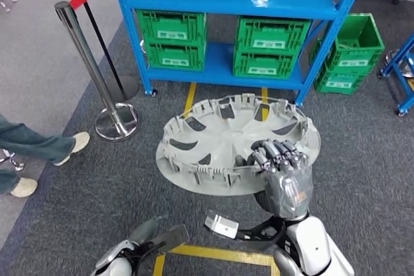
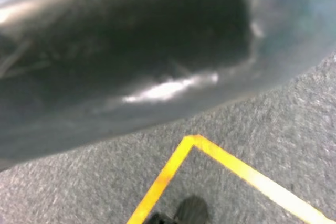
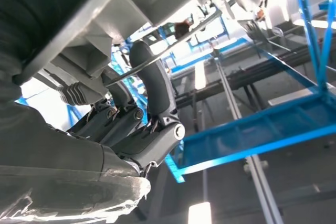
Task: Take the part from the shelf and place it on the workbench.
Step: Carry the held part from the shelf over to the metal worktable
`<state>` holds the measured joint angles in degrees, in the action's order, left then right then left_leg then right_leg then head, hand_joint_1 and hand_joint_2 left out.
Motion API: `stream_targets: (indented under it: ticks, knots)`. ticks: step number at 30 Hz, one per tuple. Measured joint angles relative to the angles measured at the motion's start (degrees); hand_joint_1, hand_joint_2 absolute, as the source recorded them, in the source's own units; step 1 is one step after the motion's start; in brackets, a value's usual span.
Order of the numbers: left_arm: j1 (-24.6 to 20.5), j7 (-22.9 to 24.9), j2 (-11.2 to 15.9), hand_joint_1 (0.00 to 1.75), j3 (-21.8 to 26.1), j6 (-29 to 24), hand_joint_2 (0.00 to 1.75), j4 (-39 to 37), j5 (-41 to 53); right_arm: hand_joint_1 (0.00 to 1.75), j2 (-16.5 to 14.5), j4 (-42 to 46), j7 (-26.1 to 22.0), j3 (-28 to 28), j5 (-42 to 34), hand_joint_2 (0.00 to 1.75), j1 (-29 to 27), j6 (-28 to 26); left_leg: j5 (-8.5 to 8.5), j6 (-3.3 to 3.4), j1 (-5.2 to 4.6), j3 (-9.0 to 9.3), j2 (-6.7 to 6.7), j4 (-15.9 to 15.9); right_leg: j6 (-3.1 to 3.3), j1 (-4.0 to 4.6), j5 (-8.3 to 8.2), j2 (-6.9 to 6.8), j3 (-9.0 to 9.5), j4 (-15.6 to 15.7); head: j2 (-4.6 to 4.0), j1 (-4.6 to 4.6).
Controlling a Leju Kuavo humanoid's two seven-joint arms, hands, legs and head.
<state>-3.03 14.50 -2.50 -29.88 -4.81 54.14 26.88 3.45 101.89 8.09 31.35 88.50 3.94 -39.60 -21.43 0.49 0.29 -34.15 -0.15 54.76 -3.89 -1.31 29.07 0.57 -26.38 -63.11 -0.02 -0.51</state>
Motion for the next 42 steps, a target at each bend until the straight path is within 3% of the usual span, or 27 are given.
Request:
stream_targets:
  ticks: [1,2,3,5,6,7,8,10,11,12,14,16,18,20,21,22,24,25,26,28,32,33,37,42]
  knots:
    - [0.05,0.00,-0.01,0.00,0.01,0.01,0.00,-0.02,0.04,1.75,0.05,-0.04,0.06,0.05,-0.09,1.75,-0.05,0.00,-0.63,0.30,0.00,1.00,-0.04,-0.06,-0.02,0.06,-0.07,-0.11,-2.95,-4.17,-0.01,-0.15]
    - [0.08,0.00,0.00,0.00,0.02,0.02,0.00,-0.03,0.07,1.75,0.13,-0.08,0.13,0.09,-0.17,1.75,-0.09,0.01,-1.49,0.52,-0.04,1.95,-0.04,-0.10,0.05,0.19,1.08,-0.14,-6.08,-7.68,-0.01,-0.23]
    - [0.12,0.00,0.00,0.00,0.01,0.02,0.00,-0.04,0.09,1.75,0.22,-0.11,0.20,0.11,-0.25,1.75,-0.17,0.01,-2.41,0.67,-0.10,2.98,-0.14,-0.14,0.16,0.37,3.48,-0.14,-8.97,-9.85,0.00,-0.28]
    - [0.23,0.00,0.00,0.00,0.00,0.03,0.00,-0.04,0.16,1.75,0.43,-0.20,0.35,0.12,-0.45,1.75,-0.42,0.02,-4.45,0.87,-0.23,5.51,-0.47,-0.19,0.45,0.73,8.98,-0.12,-13.21,-9.84,0.00,-0.38]
    - [0.28,0.00,0.01,0.00,0.00,0.03,0.00,-0.05,0.21,1.75,0.53,-0.27,0.41,0.12,-0.55,1.75,-0.59,0.02,-5.52,0.91,-0.31,6.95,-0.67,-0.19,0.67,0.90,9.97,-0.12,-14.48,-7.95,0.00,-0.39]
    - [0.33,0.00,0.01,0.00,0.00,0.02,0.00,-0.06,0.29,1.75,0.63,-0.35,0.45,0.11,-0.64,1.75,-0.73,0.02,-6.53,0.91,-0.40,8.30,-0.80,-0.18,0.96,1.05,8.97,-0.12,-15.32,-5.42,0.00,-0.43]
    - [0.39,0.00,0.03,0.00,0.00,0.01,0.00,-0.07,0.41,1.75,0.75,-0.45,0.47,0.08,-0.76,1.75,-0.86,0.02,-7.63,0.86,-0.51,9.53,-0.87,-0.16,1.33,1.20,4.27,-0.17,-15.81,-1.95,0.00,-0.47]
    - [0.51,0.03,0.07,0.00,-0.02,-0.08,0.00,-0.12,0.68,1.75,0.96,-0.57,0.45,-0.04,-1.25,1.75,-1.17,0.01,-10.05,0.55,-0.87,11.61,-1.09,0.03,2.01,1.51,-6.99,-0.31,-15.71,3.42,0.00,-0.46]
    - [0.51,0.05,0.10,0.00,-0.02,-0.13,0.00,-0.11,0.84,1.75,1.02,-0.54,0.42,-0.15,-1.61,1.75,-1.32,0.01,-11.03,0.32,-0.99,12.49,-1.16,0.18,2.33,1.61,-11.06,-0.32,-15.40,4.75,0.00,-0.40]
    - [0.38,0.07,0.12,0.00,-0.03,-0.20,0.00,-0.09,0.98,1.75,1.04,-0.45,0.37,-0.27,-1.99,1.75,-1.39,0.00,-11.35,0.09,-1.08,12.78,-1.21,0.89,2.61,1.67,-11.93,-0.27,-15.02,4.75,0.00,-0.32]
    - [-0.03,0.11,0.15,0.00,-0.04,-0.31,0.00,0.00,1.25,1.75,1.05,-0.28,0.21,-0.60,-2.65,1.75,-1.39,-0.01,-9.93,-0.46,-1.03,10.60,-1.01,5.16,3.28,1.53,-11.20,-0.13,-14.60,4.29,0.00,-0.25]
    - [-0.18,0.14,0.17,0.00,-0.05,-0.35,0.00,0.04,1.40,1.75,1.05,-0.22,-0.13,-1.08,-3.25,1.75,-1.43,-0.01,-9.55,-1.21,-0.90,5.53,-0.73,12.08,3.89,1.31,-10.38,-0.06,-14.26,4.32,0.00,-0.24]
    - [0.01,0.16,0.24,0.00,-0.07,-0.33,0.00,0.04,1.49,1.75,1.05,-0.17,-0.46,-1.61,-3.94,1.75,-1.54,-0.01,-13.29,-1.84,-0.61,0.66,-0.61,16.97,4.13,1.17,-9.42,0.13,-13.63,4.32,0.00,-0.22]
    - [0.13,0.18,0.38,0.00,-0.09,-0.32,0.00,0.04,1.56,1.75,1.05,-0.17,-0.61,-1.99,-4.34,1.75,-1.81,-0.01,-16.71,-2.14,-0.37,-2.44,-0.58,17.93,4.03,1.00,-8.36,0.32,-12.61,4.31,0.00,-0.23]
    - [0.15,0.19,0.44,0.00,-0.09,-0.32,0.00,0.04,1.58,1.75,1.05,-0.17,-0.65,-2.10,-4.41,1.75,-1.96,-0.01,-16.31,-2.19,-0.32,-3.07,-0.57,16.54,3.90,0.89,-7.81,0.37,-11.96,4.31,0.00,-0.22]
    - [0.16,0.19,0.49,0.00,-0.09,-0.32,0.00,0.04,1.60,1.75,1.05,-0.17,-0.69,-2.15,-4.46,1.75,-2.07,-0.01,-14.03,-2.18,-0.29,-3.12,-0.54,13.92,3.73,0.76,-7.27,0.40,-11.28,4.31,0.00,-0.22]
    - [0.25,0.19,0.59,0.00,-0.09,-0.29,0.00,0.03,1.63,1.75,1.05,-0.17,-0.77,-2.28,-4.60,1.75,-2.14,-0.01,-6.57,-1.95,-0.30,-2.59,-0.38,6.69,3.16,0.61,-6.31,0.47,-10.25,4.25,0.00,-0.16]
    - [0.32,0.20,0.63,0.00,-0.10,-0.21,0.00,0.03,1.67,1.75,1.05,-0.17,-0.84,-2.39,-4.71,1.75,-2.16,-0.01,-3.73,-1.71,-0.35,-2.36,-0.30,4.02,2.78,0.61,-5.90,0.56,-9.99,4.23,0.00,-0.16]
    - [0.39,0.21,0.66,0.00,-0.11,-0.13,0.00,0.03,1.70,1.75,1.05,-0.17,-0.95,-2.57,-4.85,1.75,-2.20,-0.01,-2.05,-1.38,-0.41,-2.29,-0.25,2.48,2.37,0.61,-5.51,0.64,-9.81,4.23,0.00,-0.13]
    - [0.47,0.22,0.68,0.00,-0.12,0.01,0.00,0.08,1.80,1.75,1.05,-0.15,-1.25,-2.96,-5.17,1.75,-2.29,-0.01,-1.43,-0.78,-0.53,-1.99,-0.29,1.93,1.70,0.61,-4.97,0.72,-9.34,4.56,0.00,-0.15]
    - [0.39,0.21,0.66,0.00,-0.11,-0.01,0.00,0.20,1.92,1.75,1.05,-0.16,-1.62,-3.60,-5.56,1.75,-2.35,-0.01,-0.88,-1.10,-0.23,-1.25,-0.56,1.10,2.81,0.83,-5.32,0.63,-8.29,5.51,-0.01,-0.60]
    - [0.41,0.21,0.65,0.00,-0.11,0.00,0.00,0.20,1.92,1.75,1.05,-0.16,-1.62,-3.71,-5.59,1.75,-2.32,-0.01,-0.97,-0.98,-0.28,-1.27,-0.65,1.12,2.81,0.83,-5.33,0.57,-8.25,5.59,0.00,-0.66]
    - [0.64,0.22,0.72,0.00,-0.11,0.01,0.00,0.20,1.92,1.75,1.05,-0.17,-1.61,-3.92,-5.62,1.75,-2.38,-0.01,-1.29,-0.45,-0.61,-1.35,-0.92,1.14,2.55,0.75,-5.31,0.01,-8.06,6.07,0.00,-0.71]
    - [0.96,0.22,0.92,0.00,-0.11,0.01,0.00,0.20,1.92,1.75,1.05,-0.18,-1.61,-3.97,-5.62,1.75,-2.51,-0.01,-1.38,-0.02,-0.90,-1.47,-0.91,1.17,1.33,0.47,-4.99,-0.19,-7.90,6.68,0.00,-0.68]
